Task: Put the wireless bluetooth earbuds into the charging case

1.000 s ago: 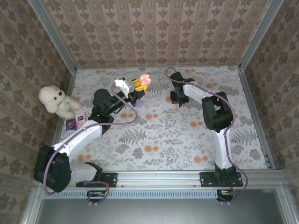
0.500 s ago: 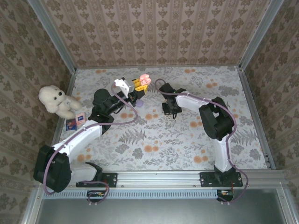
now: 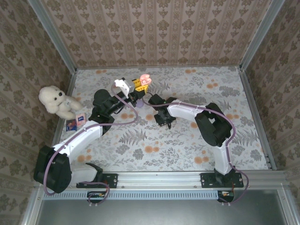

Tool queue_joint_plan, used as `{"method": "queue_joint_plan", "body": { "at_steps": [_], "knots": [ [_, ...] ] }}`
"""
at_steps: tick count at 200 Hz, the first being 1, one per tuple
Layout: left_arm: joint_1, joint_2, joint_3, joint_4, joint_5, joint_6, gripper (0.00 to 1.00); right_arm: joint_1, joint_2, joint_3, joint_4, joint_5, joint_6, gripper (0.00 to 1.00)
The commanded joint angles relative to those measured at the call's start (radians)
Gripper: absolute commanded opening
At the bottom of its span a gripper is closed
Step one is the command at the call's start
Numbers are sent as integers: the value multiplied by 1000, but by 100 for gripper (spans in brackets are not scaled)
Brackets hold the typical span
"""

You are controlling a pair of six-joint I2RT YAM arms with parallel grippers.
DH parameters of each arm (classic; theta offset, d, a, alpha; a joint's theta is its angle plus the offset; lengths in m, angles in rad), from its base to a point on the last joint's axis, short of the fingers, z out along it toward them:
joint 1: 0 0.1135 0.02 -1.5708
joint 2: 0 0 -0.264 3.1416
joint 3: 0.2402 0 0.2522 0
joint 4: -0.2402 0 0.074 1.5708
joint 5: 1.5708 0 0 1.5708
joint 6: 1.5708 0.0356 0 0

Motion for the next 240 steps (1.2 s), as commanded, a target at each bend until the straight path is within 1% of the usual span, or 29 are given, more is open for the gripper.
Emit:
{"method": "queue_joint_plan", "body": {
  "at_steps": [1,21,37,53,78,101,134,184,204,240],
  "knots": [
    [-1,2,4,44,7,-23,0,-3,-47,1,-51,37,-7,37],
    [-1,2,3,47,6,-23,0,-4,-81,-8,-41,9,41,42],
    [-1,2,1,51,5,-22,0,-5,-104,-13,-37,-3,108,47],
    [-1,2,0,52,4,-22,0,-9,-117,-15,-50,-10,205,51],
    [-1,5,-2,58,3,-22,0,-11,-120,-20,-75,-9,368,54],
    [-1,12,-2,67,2,-28,0,-9,-120,-35,-66,-14,470,54],
    [-1,16,-3,75,2,-31,0,-4,-102,-43,-66,1,555,53],
    [-1,19,-2,77,2,-31,0,6,-68,-45,-53,1,626,48],
    [-1,20,0,78,3,-31,0,11,-50,-43,-43,-5,638,45],
    [-1,21,4,79,4,-31,0,20,-19,-33,-43,-10,642,44]
  ]
}}
